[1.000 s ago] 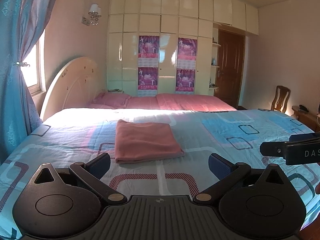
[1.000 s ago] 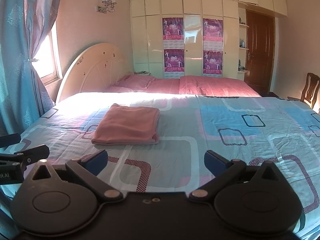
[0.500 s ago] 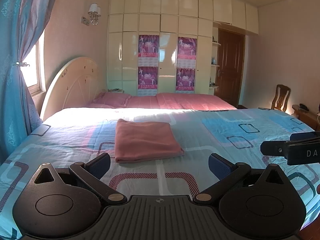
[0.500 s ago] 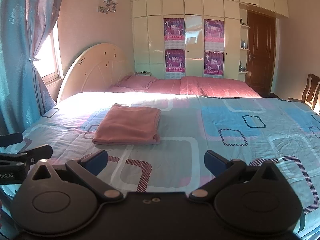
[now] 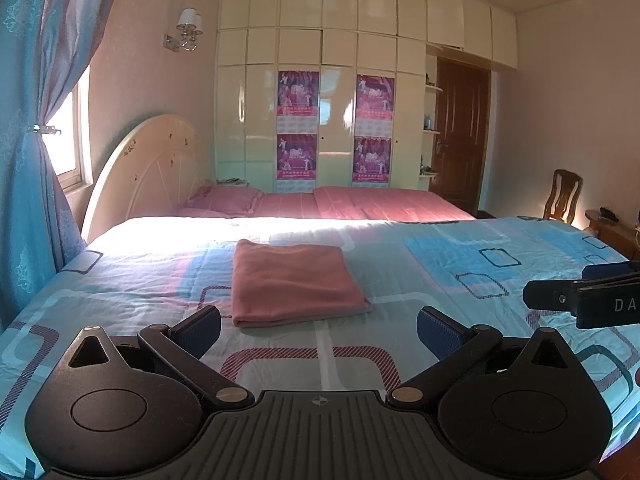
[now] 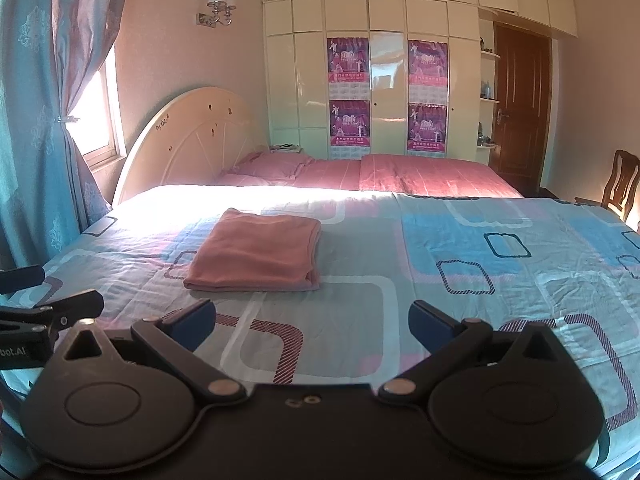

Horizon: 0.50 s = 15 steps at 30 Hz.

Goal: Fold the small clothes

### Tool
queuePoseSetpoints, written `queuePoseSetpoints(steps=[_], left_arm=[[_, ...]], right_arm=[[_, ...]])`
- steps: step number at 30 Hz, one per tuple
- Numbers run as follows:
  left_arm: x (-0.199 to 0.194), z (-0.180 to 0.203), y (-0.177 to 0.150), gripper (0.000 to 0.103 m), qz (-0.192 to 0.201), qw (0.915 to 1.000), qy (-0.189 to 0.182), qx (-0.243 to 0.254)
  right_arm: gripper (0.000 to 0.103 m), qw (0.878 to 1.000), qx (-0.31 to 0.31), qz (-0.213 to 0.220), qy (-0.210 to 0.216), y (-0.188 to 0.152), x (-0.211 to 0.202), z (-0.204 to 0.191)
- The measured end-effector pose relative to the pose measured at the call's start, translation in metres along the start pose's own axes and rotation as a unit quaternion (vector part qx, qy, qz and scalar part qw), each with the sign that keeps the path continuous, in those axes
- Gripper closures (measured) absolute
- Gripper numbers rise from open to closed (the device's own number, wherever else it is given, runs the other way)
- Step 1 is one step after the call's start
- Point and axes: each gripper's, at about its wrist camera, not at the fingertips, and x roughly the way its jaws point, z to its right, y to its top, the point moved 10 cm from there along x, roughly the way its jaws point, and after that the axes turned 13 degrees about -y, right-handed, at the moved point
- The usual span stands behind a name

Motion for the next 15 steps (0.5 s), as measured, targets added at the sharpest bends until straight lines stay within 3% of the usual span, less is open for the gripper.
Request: queuePoseSetpoints(steps=[15], left_arm=[[0.0037, -0.0039, -0.0021, 0.0, -0.001, 0.9998, -0.013, -0.013]], right_arm=[[0.001, 1.0, -0.005, -0.003, -0.001, -0.0031, 0.0027, 0.0032]])
